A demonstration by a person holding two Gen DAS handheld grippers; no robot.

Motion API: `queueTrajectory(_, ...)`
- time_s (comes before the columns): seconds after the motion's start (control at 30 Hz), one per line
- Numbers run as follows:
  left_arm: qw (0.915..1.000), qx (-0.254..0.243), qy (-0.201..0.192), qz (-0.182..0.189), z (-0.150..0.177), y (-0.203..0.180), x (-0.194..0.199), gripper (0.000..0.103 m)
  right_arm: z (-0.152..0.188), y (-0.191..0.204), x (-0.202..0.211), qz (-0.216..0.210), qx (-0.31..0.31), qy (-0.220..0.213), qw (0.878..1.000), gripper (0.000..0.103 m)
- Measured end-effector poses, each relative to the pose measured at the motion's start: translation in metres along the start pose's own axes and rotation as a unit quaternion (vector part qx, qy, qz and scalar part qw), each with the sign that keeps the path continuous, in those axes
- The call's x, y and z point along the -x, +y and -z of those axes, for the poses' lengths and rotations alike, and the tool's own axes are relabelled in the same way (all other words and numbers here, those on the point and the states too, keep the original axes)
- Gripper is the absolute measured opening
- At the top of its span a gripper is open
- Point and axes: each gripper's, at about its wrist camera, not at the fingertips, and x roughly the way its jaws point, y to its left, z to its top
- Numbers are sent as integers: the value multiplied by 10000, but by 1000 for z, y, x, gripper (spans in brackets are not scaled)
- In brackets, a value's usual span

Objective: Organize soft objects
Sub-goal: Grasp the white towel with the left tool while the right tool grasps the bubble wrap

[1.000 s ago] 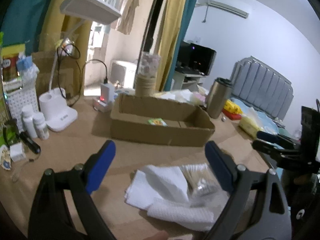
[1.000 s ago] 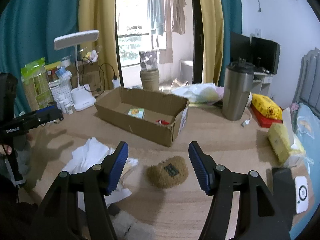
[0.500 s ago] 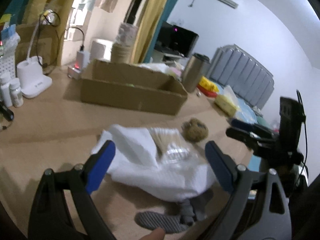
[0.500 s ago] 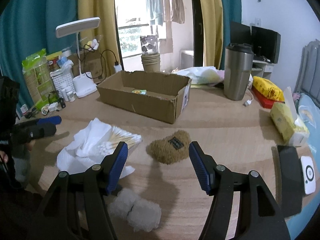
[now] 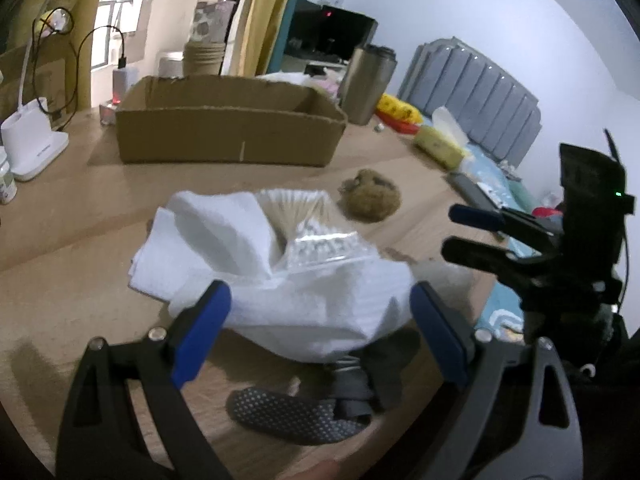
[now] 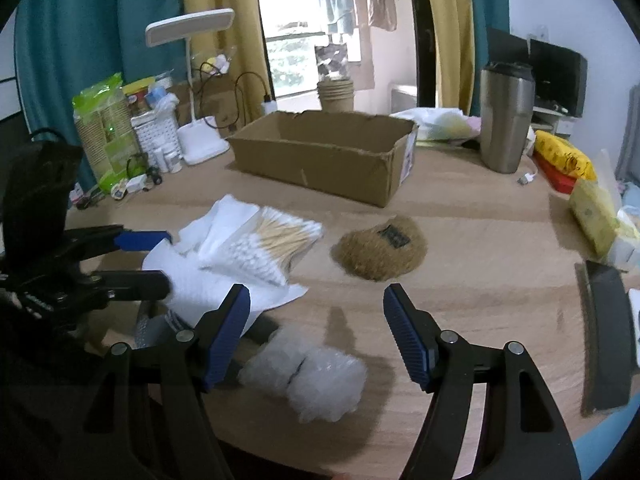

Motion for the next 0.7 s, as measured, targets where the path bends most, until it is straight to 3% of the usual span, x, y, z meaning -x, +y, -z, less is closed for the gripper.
queueTrajectory(0.27,9997,-32,256,25,6,0,-10,89,8,2,-7,-82,92,294,9995,73)
queueTrajectory(0.33,9996,-55,275,8,5,-1,-11,72,11,-1,-7,-82,78,346,9993,73)
queueTrajectory(0.43,9989,-74,447,-96,6,0,-18,57,17,-6,-8,-329,-29,420,9986,73)
queueTrajectory(0.5,9989,-41,470,-57,7,1,-19,55,21,-10,-10,-459,-157,482,9977,73)
queueTrajectory(0.63,9992,-87,383,-13,6,-1,-14,39,26,-12,-12,-448,-184,499,9976,73)
queueTrajectory(0.7,9992,-196,335,-69,5,-5,-11,36,28,-14,-15,-471,-192,523,9973,73)
